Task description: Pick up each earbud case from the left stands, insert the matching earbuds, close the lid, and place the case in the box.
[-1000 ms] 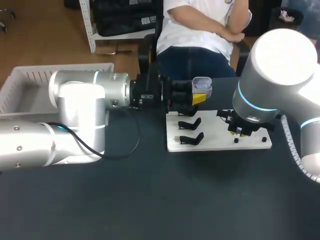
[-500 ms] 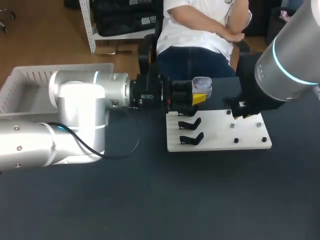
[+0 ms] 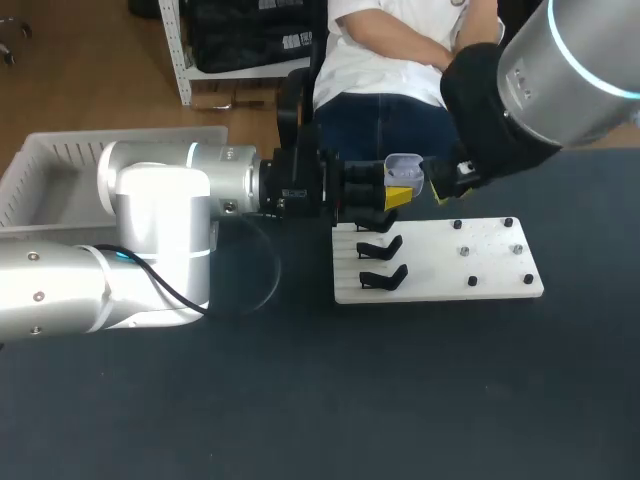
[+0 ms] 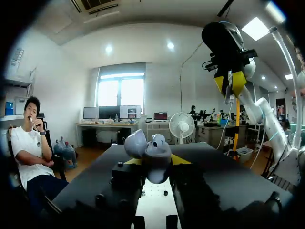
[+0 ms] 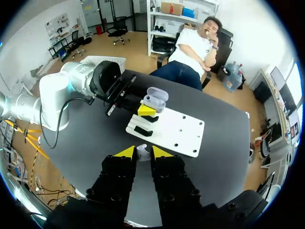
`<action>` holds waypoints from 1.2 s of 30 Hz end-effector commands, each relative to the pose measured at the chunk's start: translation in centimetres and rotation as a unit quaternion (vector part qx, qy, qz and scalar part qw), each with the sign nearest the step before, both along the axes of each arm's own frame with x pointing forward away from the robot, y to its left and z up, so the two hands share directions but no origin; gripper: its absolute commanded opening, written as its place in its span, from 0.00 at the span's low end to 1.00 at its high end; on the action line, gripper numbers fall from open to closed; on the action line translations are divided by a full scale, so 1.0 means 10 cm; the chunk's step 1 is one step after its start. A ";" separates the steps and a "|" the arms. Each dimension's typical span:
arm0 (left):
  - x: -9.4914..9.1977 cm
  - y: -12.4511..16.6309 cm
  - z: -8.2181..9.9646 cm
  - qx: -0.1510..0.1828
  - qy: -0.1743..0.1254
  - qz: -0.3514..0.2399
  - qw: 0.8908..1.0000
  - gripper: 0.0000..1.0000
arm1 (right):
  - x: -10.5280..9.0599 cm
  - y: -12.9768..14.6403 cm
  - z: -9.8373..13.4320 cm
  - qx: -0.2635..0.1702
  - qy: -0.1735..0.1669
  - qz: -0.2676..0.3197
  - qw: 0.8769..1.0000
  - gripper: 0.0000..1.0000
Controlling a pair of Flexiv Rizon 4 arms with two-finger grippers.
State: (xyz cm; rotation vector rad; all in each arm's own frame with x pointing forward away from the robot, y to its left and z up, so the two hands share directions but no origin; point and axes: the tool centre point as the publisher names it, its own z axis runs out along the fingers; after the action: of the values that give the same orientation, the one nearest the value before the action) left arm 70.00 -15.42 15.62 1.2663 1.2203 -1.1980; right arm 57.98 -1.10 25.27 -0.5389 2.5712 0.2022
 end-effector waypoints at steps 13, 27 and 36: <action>-0.02 0.00 -0.01 -0.002 -0.002 0.003 1.000 0.00 | 0.20 0.30 0.00 -0.012 0.020 0.011 1.000 0.00; -0.02 0.00 -0.01 -0.002 -0.002 0.003 1.000 0.00 | 0.20 0.30 0.00 -0.012 0.020 0.011 1.000 0.00; -0.02 0.00 -0.01 -0.002 -0.002 0.003 1.000 0.00 | 0.47 0.43 -0.05 -0.050 -0.003 0.048 0.998 0.00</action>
State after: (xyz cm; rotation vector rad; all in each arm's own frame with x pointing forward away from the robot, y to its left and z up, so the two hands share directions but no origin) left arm 70.00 -15.42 15.63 1.2663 1.2203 -1.1979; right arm 61.48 2.23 25.35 -0.6999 2.5499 0.1096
